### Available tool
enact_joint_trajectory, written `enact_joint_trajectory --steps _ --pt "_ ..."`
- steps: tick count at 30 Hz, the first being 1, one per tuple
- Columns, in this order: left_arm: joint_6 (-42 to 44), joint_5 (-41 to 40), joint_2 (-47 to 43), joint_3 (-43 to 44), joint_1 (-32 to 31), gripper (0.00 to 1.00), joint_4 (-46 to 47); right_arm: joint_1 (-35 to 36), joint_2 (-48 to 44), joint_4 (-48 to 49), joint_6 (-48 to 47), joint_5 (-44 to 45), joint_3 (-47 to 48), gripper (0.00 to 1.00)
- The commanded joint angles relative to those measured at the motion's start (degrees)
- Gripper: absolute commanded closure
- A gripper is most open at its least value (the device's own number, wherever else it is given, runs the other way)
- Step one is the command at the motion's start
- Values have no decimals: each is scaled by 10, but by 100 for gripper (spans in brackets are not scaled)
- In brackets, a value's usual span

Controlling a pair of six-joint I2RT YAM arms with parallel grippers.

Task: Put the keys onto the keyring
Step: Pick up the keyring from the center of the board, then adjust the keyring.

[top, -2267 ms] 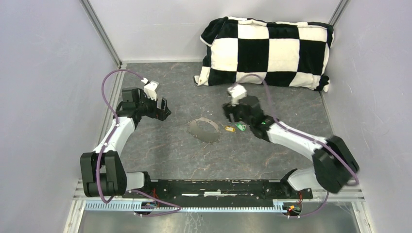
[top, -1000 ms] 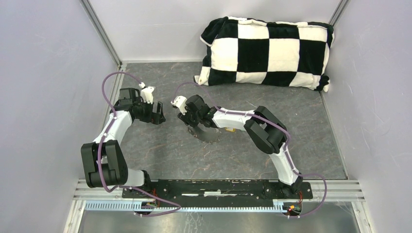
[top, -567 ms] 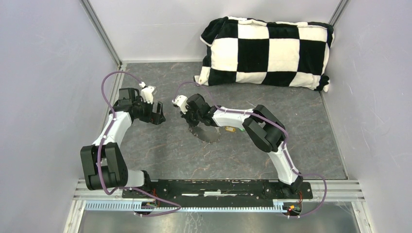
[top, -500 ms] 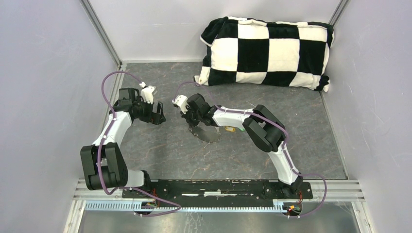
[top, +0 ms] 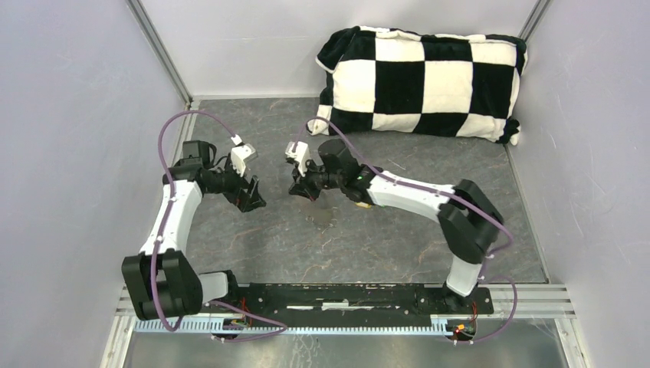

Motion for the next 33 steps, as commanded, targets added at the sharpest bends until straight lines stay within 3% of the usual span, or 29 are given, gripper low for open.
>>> enact_joint_trajectory --steps 1,6,12,22,29,33 --pt "171 96 -53 68 2 4 -155 12 -98 73 29 -80 -49 100" --pt "241 156 -94 107 1 32 -271 34 -173 106 55 -97 -97 100" --pt "317 219 -157 125 -1 42 -387 52 -225 143 86 -103 -122 100" --pt "273 279 -173 104 -26 45 -388 71 -256 295 211 -76 -171 100" --pt "292 298 -176 100 -45 42 -387 79 -245 313 238 -93 -165 100" --pt "297 306 -170 93 -46 32 -387 85 -243 313 246 -85 -160 100"
